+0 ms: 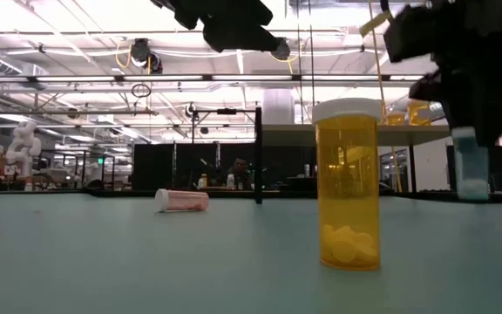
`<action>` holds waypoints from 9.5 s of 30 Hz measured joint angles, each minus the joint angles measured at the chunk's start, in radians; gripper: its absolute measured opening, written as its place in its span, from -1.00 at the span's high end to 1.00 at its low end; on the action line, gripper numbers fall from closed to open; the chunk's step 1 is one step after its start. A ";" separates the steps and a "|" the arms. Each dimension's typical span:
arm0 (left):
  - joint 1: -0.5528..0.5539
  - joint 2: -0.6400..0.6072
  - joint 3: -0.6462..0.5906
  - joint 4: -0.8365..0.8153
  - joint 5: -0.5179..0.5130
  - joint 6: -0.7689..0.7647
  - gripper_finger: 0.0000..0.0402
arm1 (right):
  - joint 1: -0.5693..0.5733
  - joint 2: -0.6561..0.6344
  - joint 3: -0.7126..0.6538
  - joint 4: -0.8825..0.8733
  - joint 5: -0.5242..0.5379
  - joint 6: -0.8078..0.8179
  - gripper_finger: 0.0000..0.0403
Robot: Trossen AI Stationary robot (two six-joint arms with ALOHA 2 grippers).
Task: Pick and place medicine bottles onto shelf by color
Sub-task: Put the blue pill bottle on the shelf, then put the orange pill bottle on the shelf
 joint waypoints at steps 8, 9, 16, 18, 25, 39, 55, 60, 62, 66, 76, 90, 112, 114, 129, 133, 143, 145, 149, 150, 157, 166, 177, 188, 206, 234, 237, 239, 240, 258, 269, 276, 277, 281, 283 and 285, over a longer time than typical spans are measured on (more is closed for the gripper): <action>0.012 0.000 0.000 0.000 -0.003 0.015 -0.42 | -0.053 -0.098 0.059 -0.034 0.001 -0.073 0.41; 0.016 0.000 0.000 0.000 -0.004 0.019 -0.42 | -0.065 -0.111 0.065 -0.049 0.000 -0.087 0.41; 0.057 0.000 0.000 -0.006 -0.006 0.073 -0.42 | -0.218 -0.193 0.105 -0.093 -0.031 -0.258 0.41; 0.075 0.000 0.000 -0.006 -0.006 0.091 -0.42 | -0.275 -0.203 0.127 -0.099 -0.036 -0.329 0.41; 0.150 0.000 -0.015 0.025 0.003 0.090 -0.42 | -0.480 -0.196 0.228 -0.175 -0.053 -0.581 0.41; 0.243 0.000 -0.237 0.475 0.082 0.130 -0.42 | -0.919 -0.106 0.419 -0.320 -0.082 -0.952 0.41; 0.452 0.000 -0.154 0.533 0.189 0.292 -0.42 | -1.106 0.154 0.765 -0.527 -0.102 -1.119 0.41; 0.504 0.000 -0.118 0.520 0.245 0.314 -0.42 | -1.150 0.207 0.824 -0.564 -0.101 -1.115 0.41; 0.520 0.000 -0.111 0.517 0.247 0.326 -0.42 | -1.169 0.223 0.826 -0.566 -0.101 -1.114 0.41; 0.548 0.000 -0.107 0.499 0.248 0.359 -0.42 | -1.211 0.253 0.826 -0.587 -0.103 -1.113 0.41; 0.593 0.000 -0.107 0.479 0.249 0.355 -0.42 | -1.261 0.275 0.826 -0.579 -0.106 -1.105 0.41; 0.593 0.000 -0.107 0.474 0.249 0.367 -0.42 | -1.268 0.275 0.826 -0.595 -0.187 -1.093 0.41; 0.593 0.000 -0.107 0.482 0.249 0.373 -0.42 | -1.268 0.274 0.826 -0.591 -0.212 -1.063 0.17; 0.593 0.000 -0.107 0.483 0.248 0.375 -0.42 | -1.268 0.274 0.826 -0.586 -0.212 -1.062 0.14; 0.593 0.000 -0.107 0.481 0.248 0.376 -0.42 | -1.235 0.222 0.826 -0.527 -0.200 -1.055 0.03; 0.589 -0.023 -0.107 0.436 0.236 0.367 -0.42 | -1.174 0.153 0.826 -0.452 -0.127 -1.026 0.03; 0.530 -0.173 -0.106 0.188 0.125 0.333 -0.42 | -0.932 -0.033 0.798 -0.282 -0.101 -0.906 0.03; 0.512 -0.196 -0.106 0.153 0.100 0.325 -0.42 | -0.881 -0.075 0.748 -0.233 -0.100 -0.884 0.03; 0.475 -0.230 -0.106 0.069 0.049 0.313 -0.42 | -0.779 -0.170 0.600 -0.111 -0.091 -0.835 0.03; 0.465 -0.234 -0.106 0.062 0.039 0.312 -0.42 | -0.752 -0.195 0.557 -0.078 -0.072 -0.817 0.03; 0.403 -0.248 -0.106 0.022 -0.019 0.282 -0.42 | -0.591 -0.326 0.238 0.181 0.063 -0.724 0.04; 0.310 -0.246 -0.106 -0.029 -0.113 0.212 -0.42 | -0.472 -0.386 -0.115 0.597 0.087 -0.738 0.04; 0.107 -0.245 -0.106 -0.304 -0.254 -0.173 -0.42 | -0.455 -0.388 -0.339 1.166 0.085 -0.765 0.04; -0.140 -0.245 -0.107 -0.610 -0.416 -0.696 -0.42 | -0.455 -0.389 -0.430 1.438 0.078 -0.679 0.04; -0.282 -0.245 -0.107 -1.021 0.019 -1.120 -0.43 | -0.456 -0.389 -0.430 1.431 0.078 -0.705 0.04; -0.300 -0.244 -0.262 -0.835 0.064 -1.270 -0.97 | -0.456 -0.388 -0.429 1.314 0.079 -0.705 0.04; -0.299 -0.244 -0.262 -0.854 0.054 -1.282 -0.97 | -0.456 -0.388 -0.429 1.313 0.079 -0.705 0.04; -0.299 -0.244 -0.262 -0.862 0.050 -1.291 -0.97 | -0.456 -0.388 -0.429 1.312 0.079 -0.706 0.04; -0.299 -0.244 -0.262 -0.864 0.050 -1.295 -0.97 | -0.456 -0.388 -0.429 1.311 0.079 -0.706 0.04; -0.261 -0.233 -0.310 -0.836 0.060 -1.262 -0.09 | -0.456 -0.388 -0.429 1.305 0.080 -0.705 0.04; -0.215 -0.233 -0.177 -0.844 0.062 -1.116 -0.07 | -0.456 -0.388 -0.429 1.305 0.080 -0.704 0.04; -0.138 -0.233 -0.048 -0.842 0.027 -0.918 -0.05 | -0.456 -0.388 -0.429 1.305 0.080 -0.650 0.04; -0.125 -0.233 -0.032 -0.842 0.024 -0.885 -0.03 | -0.456 -0.388 -0.429 1.305 0.080 -0.634 0.04; -0.073 -0.233 0.020 -0.840 -0.007 -0.752 0.00 | -0.457 -0.388 -0.429 1.298 0.078 -0.532 0.04; -0.048 -0.233 0.041 -0.840 -0.020 -0.685 -0.03 | -0.457 -0.388 -0.429 1.295 0.056 -0.520 0.04; -0.020 -0.233 0.059 -0.836 -0.026 -0.622 -0.06 | -0.456 -0.388 -0.429 1.290 0.011 -0.495 0.04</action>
